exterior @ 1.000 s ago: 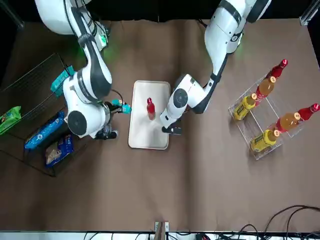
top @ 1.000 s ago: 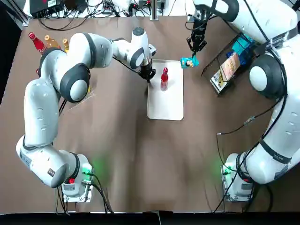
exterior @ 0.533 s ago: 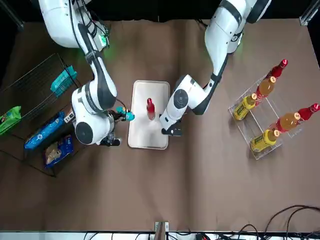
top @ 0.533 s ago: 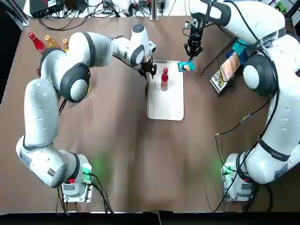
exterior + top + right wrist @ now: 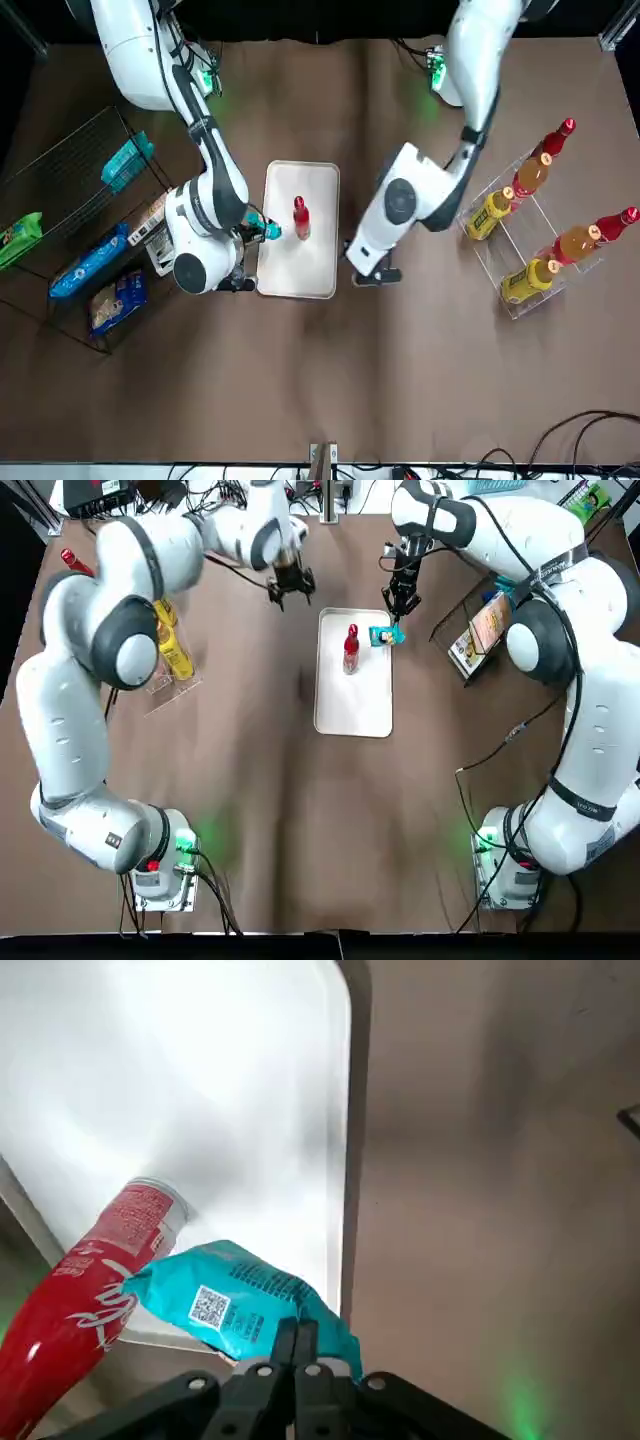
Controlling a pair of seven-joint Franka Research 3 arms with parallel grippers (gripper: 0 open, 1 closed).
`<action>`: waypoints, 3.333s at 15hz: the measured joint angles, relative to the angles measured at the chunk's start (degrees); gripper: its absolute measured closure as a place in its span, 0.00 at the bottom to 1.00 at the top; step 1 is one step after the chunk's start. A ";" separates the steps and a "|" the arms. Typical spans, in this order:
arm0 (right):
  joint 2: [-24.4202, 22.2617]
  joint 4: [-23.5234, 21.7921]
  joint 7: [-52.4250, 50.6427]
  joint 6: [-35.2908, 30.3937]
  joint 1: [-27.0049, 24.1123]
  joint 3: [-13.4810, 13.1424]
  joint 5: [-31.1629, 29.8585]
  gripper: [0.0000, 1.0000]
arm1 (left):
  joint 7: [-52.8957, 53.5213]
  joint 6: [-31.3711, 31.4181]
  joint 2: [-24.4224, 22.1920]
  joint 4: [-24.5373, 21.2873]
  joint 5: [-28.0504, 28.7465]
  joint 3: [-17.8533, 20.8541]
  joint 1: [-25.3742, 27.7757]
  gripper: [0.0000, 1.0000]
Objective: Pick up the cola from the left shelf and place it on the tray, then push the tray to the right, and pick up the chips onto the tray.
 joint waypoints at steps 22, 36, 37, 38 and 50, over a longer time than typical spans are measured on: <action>4.31 1.11 0.01 1.47 2.56 -0.71 0.08 0.27 | 34.30 -37.15 -35.36 0.25 6.31 0.67 26.03 0.00; -21.79 7.91 -6.88 -6.00 -11.14 -1.37 -12.73 0.26 | 38.63 -40.89 -33.95 2.98 9.05 0.68 26.16 0.00; -23.16 7.90 -7.96 -6.84 -11.15 -1.37 -14.10 0.26 | 38.40 -40.89 -33.94 3.00 9.05 0.68 26.17 0.00; -24.41 7.85 -9.13 -7.66 -11.19 -1.42 -14.92 0.26 | 38.30 -40.89 -33.94 3.03 9.05 0.68 26.17 0.00; -32.32 0.37 -20.33 -8.91 -16.02 -1.12 -18.87 0.26 | 38.24 -40.88 -33.08 3.13 9.05 0.58 26.05 0.00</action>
